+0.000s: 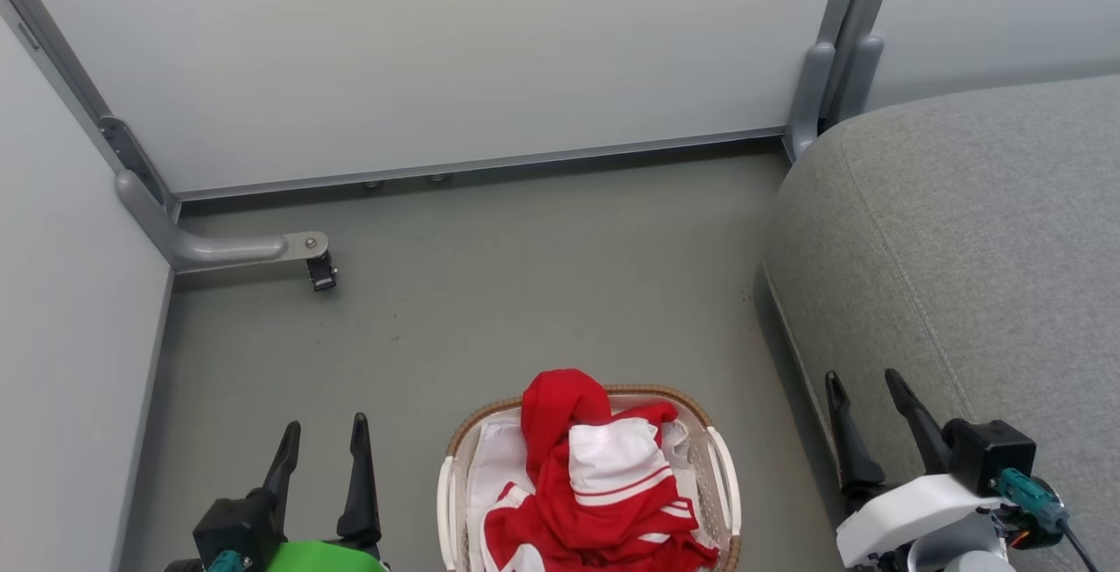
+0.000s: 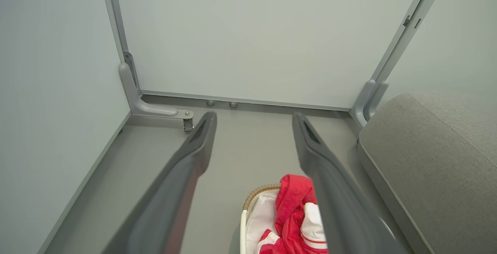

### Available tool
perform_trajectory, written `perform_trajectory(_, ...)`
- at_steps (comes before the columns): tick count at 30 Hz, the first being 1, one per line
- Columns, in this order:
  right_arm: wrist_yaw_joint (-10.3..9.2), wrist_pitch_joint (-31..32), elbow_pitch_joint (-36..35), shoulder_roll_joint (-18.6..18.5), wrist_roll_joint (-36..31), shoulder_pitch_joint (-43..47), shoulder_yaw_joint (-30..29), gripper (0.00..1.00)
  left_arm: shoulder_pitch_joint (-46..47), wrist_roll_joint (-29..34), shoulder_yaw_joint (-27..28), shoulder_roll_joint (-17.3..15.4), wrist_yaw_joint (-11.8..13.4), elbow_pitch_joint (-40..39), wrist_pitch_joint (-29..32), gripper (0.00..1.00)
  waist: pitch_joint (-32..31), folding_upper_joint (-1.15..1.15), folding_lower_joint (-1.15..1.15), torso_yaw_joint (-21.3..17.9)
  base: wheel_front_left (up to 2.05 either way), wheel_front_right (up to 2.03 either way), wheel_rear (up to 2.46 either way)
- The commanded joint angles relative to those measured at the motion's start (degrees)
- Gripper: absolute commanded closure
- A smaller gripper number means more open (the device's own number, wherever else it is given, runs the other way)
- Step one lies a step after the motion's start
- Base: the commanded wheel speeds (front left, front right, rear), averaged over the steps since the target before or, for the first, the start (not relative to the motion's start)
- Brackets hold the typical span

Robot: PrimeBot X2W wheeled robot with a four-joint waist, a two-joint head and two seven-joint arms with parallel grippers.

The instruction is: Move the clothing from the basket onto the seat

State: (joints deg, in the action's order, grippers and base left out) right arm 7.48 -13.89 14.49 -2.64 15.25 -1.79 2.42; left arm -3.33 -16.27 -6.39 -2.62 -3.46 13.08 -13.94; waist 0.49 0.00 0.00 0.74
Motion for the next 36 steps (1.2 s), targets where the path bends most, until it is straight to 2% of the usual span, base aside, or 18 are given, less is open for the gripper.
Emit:
perform_trajectory(1,0.02,-0.5,-0.3,-0.4,-1.2,0.6,0.1,0.00,-0.9,1.5,-0.2,-0.4,0.4,-0.3,-0.4,0.00,0.0,0.00,0.00,0.0,0.00,0.00,0.00)
perform_trajectory(11,0.01,-1.4,-0.8,-0.4,-5.2,1.2,0.9,0.00,-1.4,4.3,-0.1,-0.4,0.5,0.3,-1.5,0.00,-0.1,0.00,0.00,0.2,0.00,0.00,0.00)
perform_trajectory(36,0.01,-1.4,-0.6,-0.4,-4.9,0.8,0.6,0.00,-1.0,3.9,-0.2,-0.4,0.4,0.6,-1.2,0.00,0.3,0.00,0.00,0.1,0.00,0.00,0.00)
